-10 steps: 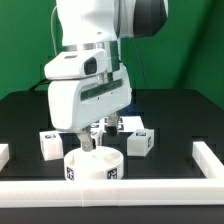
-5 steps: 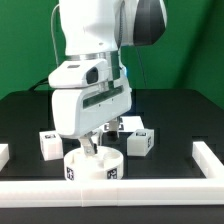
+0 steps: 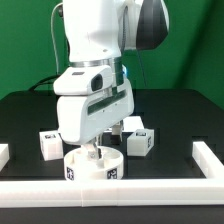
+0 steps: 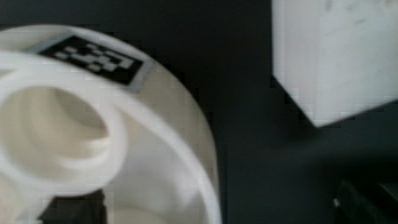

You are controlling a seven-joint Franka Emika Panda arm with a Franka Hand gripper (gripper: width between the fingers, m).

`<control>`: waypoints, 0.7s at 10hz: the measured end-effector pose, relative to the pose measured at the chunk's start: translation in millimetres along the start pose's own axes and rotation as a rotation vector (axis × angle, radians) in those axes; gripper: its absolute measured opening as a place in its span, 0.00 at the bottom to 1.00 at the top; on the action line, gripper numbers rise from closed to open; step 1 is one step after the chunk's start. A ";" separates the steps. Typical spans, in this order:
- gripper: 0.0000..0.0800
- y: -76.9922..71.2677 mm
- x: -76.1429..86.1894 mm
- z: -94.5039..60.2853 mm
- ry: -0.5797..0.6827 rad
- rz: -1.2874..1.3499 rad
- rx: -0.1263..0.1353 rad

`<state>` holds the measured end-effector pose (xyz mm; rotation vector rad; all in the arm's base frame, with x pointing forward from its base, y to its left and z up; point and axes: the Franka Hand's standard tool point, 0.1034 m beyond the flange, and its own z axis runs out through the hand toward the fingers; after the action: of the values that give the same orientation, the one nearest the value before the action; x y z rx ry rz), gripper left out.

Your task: Assemble stool

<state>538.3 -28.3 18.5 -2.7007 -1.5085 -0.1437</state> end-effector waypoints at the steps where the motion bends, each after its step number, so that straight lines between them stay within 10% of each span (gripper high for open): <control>1: 0.81 -2.4 1.3 2.5 -0.002 0.004 0.005; 4: 0.81 -1.8 -0.1 3.6 -0.003 0.007 0.009; 6: 0.49 -1.8 -0.5 3.7 -0.003 0.007 0.009; 7: 0.49 -1.8 -0.6 3.8 -0.003 0.007 0.009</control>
Offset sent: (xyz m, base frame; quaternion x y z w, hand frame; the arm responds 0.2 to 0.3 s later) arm 0.0000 0.0000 0.0000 0.0000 0.0000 0.0000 1.0000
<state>536.7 -27.6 14.6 -2.7005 -1.4960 -0.1317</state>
